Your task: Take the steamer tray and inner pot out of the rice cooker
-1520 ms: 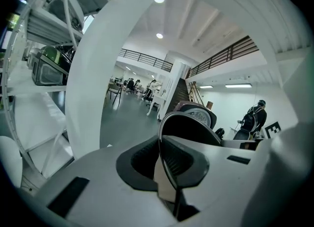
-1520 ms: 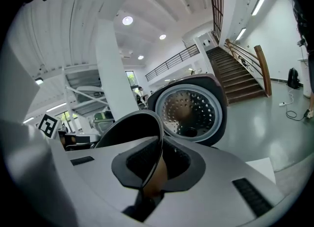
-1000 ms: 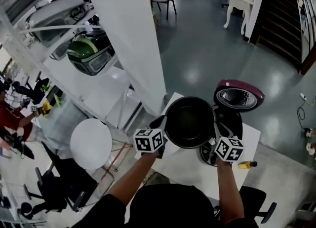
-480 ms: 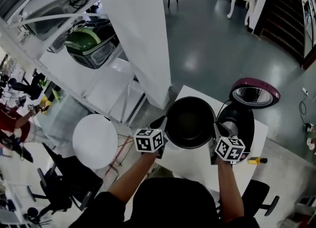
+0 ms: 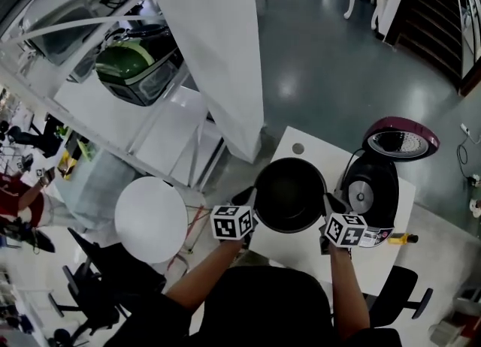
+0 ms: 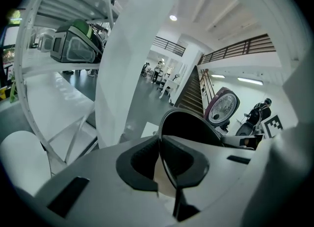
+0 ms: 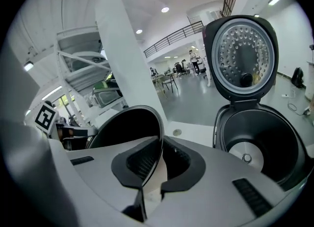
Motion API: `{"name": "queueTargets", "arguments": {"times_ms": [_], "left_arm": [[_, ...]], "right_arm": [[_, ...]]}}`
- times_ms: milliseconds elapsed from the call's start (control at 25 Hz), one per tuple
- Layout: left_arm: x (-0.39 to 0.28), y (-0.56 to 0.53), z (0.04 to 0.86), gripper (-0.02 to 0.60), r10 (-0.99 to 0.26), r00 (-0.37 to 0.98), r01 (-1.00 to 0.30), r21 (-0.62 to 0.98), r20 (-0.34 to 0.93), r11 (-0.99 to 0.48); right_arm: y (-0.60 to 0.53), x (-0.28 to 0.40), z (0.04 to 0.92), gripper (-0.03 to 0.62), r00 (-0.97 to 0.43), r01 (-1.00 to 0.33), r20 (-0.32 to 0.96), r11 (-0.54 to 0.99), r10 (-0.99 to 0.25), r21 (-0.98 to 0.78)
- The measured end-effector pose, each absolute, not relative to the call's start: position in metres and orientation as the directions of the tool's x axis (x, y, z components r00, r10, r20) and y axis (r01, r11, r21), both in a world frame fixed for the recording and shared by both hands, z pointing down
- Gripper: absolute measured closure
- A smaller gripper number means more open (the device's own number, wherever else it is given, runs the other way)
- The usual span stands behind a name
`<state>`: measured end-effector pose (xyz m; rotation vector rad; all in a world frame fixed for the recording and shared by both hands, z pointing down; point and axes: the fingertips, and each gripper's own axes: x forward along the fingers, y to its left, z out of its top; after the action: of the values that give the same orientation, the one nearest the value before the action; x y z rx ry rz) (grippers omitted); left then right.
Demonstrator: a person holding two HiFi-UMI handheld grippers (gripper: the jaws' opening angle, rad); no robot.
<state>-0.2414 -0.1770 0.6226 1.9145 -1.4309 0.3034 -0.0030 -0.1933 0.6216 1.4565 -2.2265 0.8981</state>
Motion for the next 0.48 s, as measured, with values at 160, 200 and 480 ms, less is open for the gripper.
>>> {"name": "queueTargets", "arguments": {"times_ms": [160, 200, 480], "left_arm": [[-0.248, -0.17, 0.651, 0.56, -0.702, 0.378, -0.9, 0.419, 0.604, -0.124], [-0.248, -0.168, 0.658, 0.56, -0.691, 0.385, -0.897, 0.423, 0.612, -0.126], [-0.241, -0.163, 0.69, 0.56, -0.629, 0.442, -0.877, 0.455, 0.639, -0.154]], "right_arm": [[-0.185, -0.009, 0.645, 0.572, -0.404, -0.914, 0.612, 0.266, -0.68, -0.307], [-0.183, -0.01, 0.651, 0.572, -0.395, -0.918, 0.623, 0.262, -0.675, -0.298], [-0.178, -0.002, 0.696, 0.571, -0.303, -0.953, 0.706, 0.217, -0.64, -0.213]]}}
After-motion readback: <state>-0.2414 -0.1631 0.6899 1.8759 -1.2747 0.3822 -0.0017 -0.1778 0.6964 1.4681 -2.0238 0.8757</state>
